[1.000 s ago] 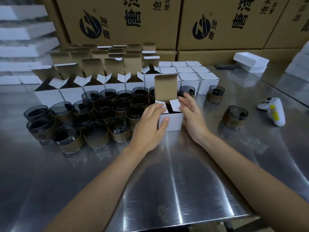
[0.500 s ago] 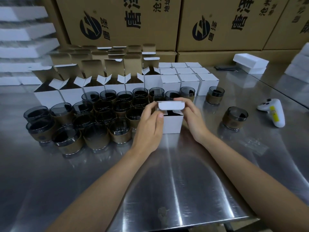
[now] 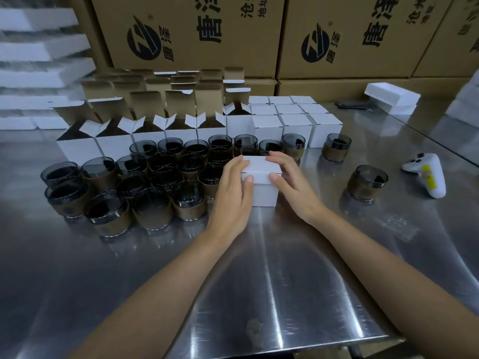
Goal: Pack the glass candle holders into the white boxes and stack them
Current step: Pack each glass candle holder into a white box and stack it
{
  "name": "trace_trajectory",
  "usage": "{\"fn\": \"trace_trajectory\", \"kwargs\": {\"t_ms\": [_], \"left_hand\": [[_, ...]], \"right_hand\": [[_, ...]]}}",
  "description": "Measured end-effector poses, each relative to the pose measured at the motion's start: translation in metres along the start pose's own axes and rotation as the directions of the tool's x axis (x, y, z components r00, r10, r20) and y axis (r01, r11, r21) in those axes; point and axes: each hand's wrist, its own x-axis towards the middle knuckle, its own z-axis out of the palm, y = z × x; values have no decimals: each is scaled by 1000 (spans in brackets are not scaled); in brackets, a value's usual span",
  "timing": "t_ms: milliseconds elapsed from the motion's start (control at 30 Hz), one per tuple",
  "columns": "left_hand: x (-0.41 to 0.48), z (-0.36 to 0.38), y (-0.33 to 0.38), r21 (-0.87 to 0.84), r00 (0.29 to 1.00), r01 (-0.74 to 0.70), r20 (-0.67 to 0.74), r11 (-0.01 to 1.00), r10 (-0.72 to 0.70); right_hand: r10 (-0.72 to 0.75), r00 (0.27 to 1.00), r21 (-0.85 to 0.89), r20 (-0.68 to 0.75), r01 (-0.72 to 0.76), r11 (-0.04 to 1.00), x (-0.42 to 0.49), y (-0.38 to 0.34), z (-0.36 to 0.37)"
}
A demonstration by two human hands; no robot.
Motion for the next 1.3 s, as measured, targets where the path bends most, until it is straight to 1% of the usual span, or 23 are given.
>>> {"fn": "trace_trajectory", "kwargs": {"t_ms": [100, 333, 433, 600, 733, 933, 1033, 1133, 1200, 1300], "left_hand": [[2, -2, -1, -12, 1000, -10, -9, 1000, 10], [7, -5, -2, 14, 999, -30, -17, 999, 31], [8, -5, -2, 16, 999, -42, -32, 999, 42], [7, -4, -3, 24, 1000, 2, -22, 1000, -1], [8, -2, -2, 6, 999, 42, -9, 999, -42], [5, 2, 2, -68, 995, 95, -29, 993, -97], [5, 2, 2, -128, 993, 103, -42, 987, -109], [3, 3, 0, -123, 995, 86, -37, 989, -91], [2, 4, -2, -120, 996, 72, -42, 990, -77], [3, 4, -4, -155, 997, 59, -46, 986, -67]], "right_hand": [[-25, 999, -61, -28, 23, 998, 0, -1, 1], [-53, 997, -114, -47, 48, 992, 1, -1, 1], [-46, 998, -107, -48, 40, 993, 2, -3, 0], [39, 999, 47, 19, -40, 998, 0, -5, 0], [120, 993, 181, 2, -119, 976, 4, -5, 7], [222, 975, 290, -11, -210, 934, 5, -6, 11], [190, 980, 281, 56, -198, 939, -1, -5, 3], [154, 978, 173, 137, -177, 969, -5, -3, -2], [158, 981, 126, 114, -172, 977, -5, -2, -1], [131, 990, 128, 44, -135, 983, -2, -2, -5]]}}
